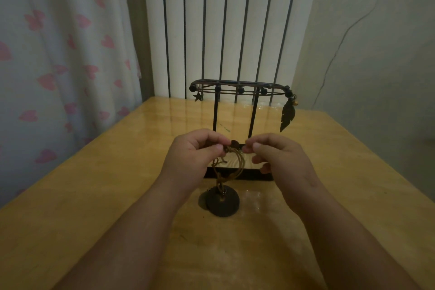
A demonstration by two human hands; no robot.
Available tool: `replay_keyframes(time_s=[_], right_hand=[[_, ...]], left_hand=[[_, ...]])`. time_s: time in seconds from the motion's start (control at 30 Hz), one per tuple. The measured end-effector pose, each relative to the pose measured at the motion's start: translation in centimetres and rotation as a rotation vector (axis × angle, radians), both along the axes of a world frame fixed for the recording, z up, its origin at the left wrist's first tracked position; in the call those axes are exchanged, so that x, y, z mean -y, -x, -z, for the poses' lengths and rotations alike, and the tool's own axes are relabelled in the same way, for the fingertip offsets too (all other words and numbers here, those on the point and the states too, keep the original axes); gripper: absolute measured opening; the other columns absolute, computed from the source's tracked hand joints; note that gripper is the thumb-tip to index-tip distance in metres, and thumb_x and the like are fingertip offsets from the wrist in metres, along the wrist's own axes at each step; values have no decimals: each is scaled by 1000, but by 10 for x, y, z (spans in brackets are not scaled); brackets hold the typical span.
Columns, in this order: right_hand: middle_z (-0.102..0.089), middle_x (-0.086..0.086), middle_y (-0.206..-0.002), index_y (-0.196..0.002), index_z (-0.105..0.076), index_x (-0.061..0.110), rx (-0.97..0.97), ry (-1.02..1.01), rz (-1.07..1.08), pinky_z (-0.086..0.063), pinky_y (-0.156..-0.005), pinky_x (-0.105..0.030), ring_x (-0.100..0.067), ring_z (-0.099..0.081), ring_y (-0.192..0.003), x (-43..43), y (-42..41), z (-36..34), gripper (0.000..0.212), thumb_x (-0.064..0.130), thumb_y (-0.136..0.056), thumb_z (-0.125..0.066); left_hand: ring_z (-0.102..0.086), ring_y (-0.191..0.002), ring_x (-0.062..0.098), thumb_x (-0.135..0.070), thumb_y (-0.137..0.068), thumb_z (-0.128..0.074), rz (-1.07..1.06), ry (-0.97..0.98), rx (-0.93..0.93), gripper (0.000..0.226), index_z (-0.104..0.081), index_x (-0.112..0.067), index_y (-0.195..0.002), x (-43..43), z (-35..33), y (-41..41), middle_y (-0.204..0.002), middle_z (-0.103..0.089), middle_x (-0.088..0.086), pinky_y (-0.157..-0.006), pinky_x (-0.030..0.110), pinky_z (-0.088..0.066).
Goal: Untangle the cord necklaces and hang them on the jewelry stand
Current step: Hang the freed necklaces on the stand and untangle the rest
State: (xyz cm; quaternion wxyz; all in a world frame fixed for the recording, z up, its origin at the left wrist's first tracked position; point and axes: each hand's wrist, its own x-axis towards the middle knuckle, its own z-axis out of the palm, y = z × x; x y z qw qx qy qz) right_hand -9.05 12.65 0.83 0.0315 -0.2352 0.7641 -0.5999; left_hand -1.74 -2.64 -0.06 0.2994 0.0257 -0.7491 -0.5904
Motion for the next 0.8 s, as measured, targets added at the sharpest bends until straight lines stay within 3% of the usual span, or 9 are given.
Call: replay_keyframes(time_s=[0.17, 0.3, 0.43, 0.63, 0.8], right_hand=[[-71, 16, -83, -101, -69, 26, -17, -9, -169, -47, -59, -9, 6, -64, -78, 3, -6, 1, 13, 27, -89, -65], [-71, 0, -79, -82, -71, 23, -23, -55, -101, -54, -73, -30, -13, -68, -78, 0, -3, 1, 14, 29, -91, -62], [-57, 7, -56, -80, -66, 12, 99, -2, -110, -43, -58, -24, -8, -54, -55, -9, -2, -12, 20, 19, -95, -55], [-37, 2, -55, -97, -69, 5, 353, -51, -208, -27, -52, -30, -14, -30, -51, -15, 1, -19, 24, 20, -96, -50], [-40, 2, -54, -95, -72, 7, 261, -64, -268, -30, -52, -30, -14, -34, -51, -18, 1, -17, 20, 23, -91, -59]], left_hand=[[-67, -82, 4, -2, -92, -58, 9, 74, 7, 25, -72, -22, -91, 2, 3, 0, -79, -71, -11, -72, 17, -52], [-65, -72, 3, -4, -92, -60, -20, 24, 44, 19, -68, -20, -98, 3, 3, 1, -66, -66, -9, -63, 12, -49], [-65, -76, 7, -13, -93, -62, -72, 57, 67, 14, -71, -24, -90, 4, 3, 2, -76, -67, -3, -67, 20, -50], [-59, -75, -2, -17, -92, -64, -124, 162, 41, 16, -69, -30, -85, -1, 2, 2, -78, -66, -9, -63, 8, -46], [-60, -77, -8, -15, -91, -65, -111, 156, 45, 16, -70, -29, -86, -2, 1, 1, -77, -66, -14, -62, 5, -44]])
